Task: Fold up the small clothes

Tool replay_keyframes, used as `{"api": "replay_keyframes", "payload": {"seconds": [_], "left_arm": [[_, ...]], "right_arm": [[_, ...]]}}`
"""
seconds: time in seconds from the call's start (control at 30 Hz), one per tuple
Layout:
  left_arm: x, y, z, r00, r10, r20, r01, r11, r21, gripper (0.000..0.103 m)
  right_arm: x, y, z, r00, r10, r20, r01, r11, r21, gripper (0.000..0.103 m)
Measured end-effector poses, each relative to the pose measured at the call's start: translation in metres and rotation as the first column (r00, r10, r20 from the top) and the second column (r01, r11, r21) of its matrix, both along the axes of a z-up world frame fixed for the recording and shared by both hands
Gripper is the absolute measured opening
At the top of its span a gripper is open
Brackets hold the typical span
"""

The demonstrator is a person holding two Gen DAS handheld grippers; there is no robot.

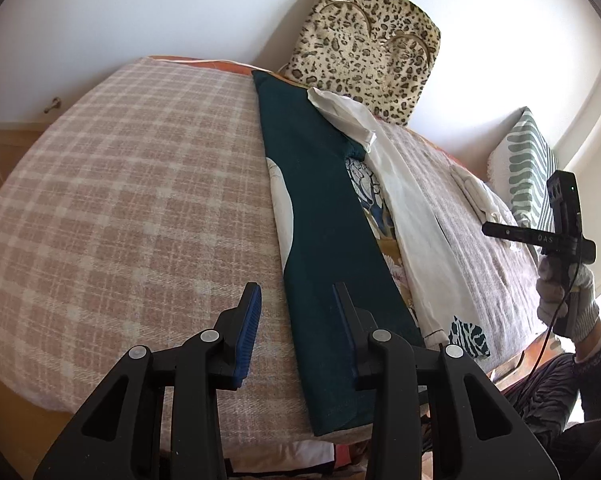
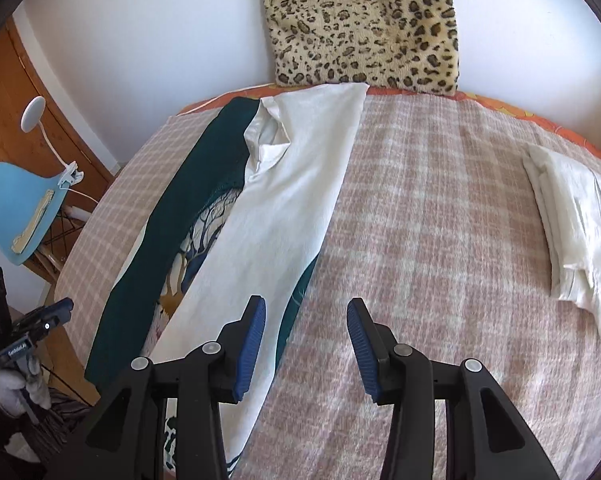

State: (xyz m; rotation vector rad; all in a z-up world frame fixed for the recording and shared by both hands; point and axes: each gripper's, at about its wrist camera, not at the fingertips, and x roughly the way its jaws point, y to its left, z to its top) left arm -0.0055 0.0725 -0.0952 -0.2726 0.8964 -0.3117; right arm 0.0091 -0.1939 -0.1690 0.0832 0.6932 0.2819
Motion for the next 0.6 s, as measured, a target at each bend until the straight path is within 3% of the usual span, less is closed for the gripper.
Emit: {"api": "replay_keyframes", "payload": {"seconds": [0.17,0.33,0.47,0.6], "left_arm": [[0.0,-0.004,-0.02,0.995,-0.04,-0.093,0.035,0.998,-0.054,0.034],[-0.007,-0.009,-0.031,0.988,-0.057,-0.146,0.047,0.996,-0.075,0.034],[-0.015,-0.01,-0.034,0.987,-0.062,-0.151,0.052,0.996,-0.071,0.034],[-0.019,-0.01,-0.035,0.987,-0.059,-0.147,0.049,0.996,-0.069,0.034]], "right_arm": [[-0.04,0.001,-0.044,0.996,0.056,-0.069,-0.051,0.996,0.069,0.045],[-0.061,0.013,-0.069,0.985,0.125,-0.121,-0.11,0.986,0.123,0.045],[-0.07,0.019,-0.086,0.975,0.157,-0.159,-0.133,0.979,0.156,0.045],[-0.075,0.027,-0.087,0.981,0.135,-0.139,-0.119,0.986,0.115,0.046]]}}
